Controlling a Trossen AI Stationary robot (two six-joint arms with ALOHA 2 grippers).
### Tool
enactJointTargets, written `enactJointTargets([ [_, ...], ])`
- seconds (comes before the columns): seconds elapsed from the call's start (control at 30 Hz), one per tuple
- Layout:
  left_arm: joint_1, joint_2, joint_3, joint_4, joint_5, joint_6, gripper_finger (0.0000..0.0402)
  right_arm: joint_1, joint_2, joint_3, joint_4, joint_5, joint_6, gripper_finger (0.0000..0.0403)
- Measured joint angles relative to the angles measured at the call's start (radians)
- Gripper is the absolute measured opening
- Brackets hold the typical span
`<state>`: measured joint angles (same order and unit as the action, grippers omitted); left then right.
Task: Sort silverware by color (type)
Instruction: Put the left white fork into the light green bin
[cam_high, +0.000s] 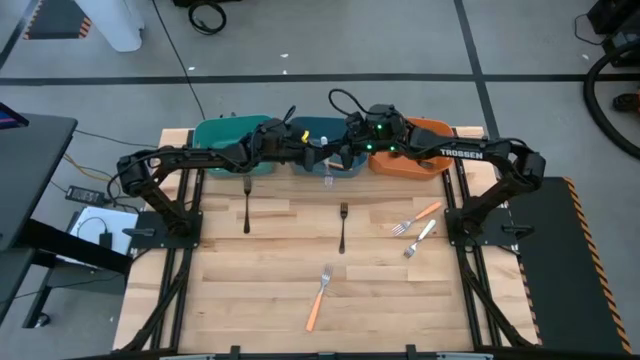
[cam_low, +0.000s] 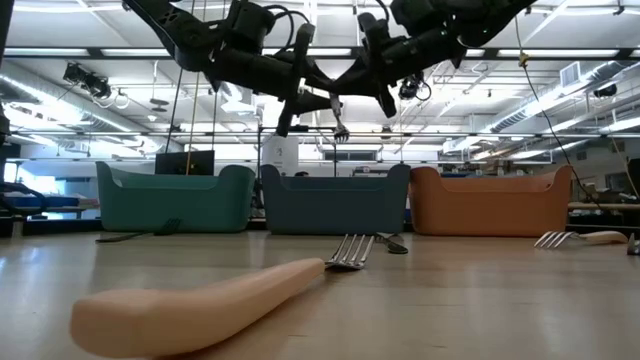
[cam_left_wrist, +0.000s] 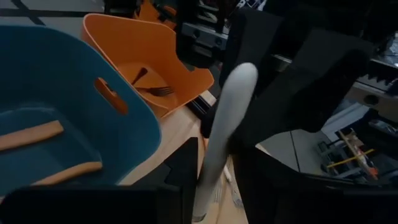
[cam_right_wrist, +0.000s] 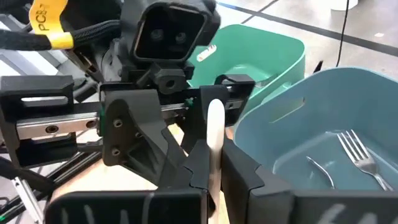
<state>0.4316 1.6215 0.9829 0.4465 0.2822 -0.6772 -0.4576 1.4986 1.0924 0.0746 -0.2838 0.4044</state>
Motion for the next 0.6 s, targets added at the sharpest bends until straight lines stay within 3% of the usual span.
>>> enactJointTargets([
  [0.27,-0.003,0.000,0.000,0.000,0.004,0.019,0.0051,0.004,-0.001,0.000,0.000,0.018,0.009,0.0025],
  [0.6,0.017,0.000,0.000,-0.016,0.008,0.036,0.0041,-0.002,-0.002,0.000,0.022,0.043,0.002,0.0102],
])
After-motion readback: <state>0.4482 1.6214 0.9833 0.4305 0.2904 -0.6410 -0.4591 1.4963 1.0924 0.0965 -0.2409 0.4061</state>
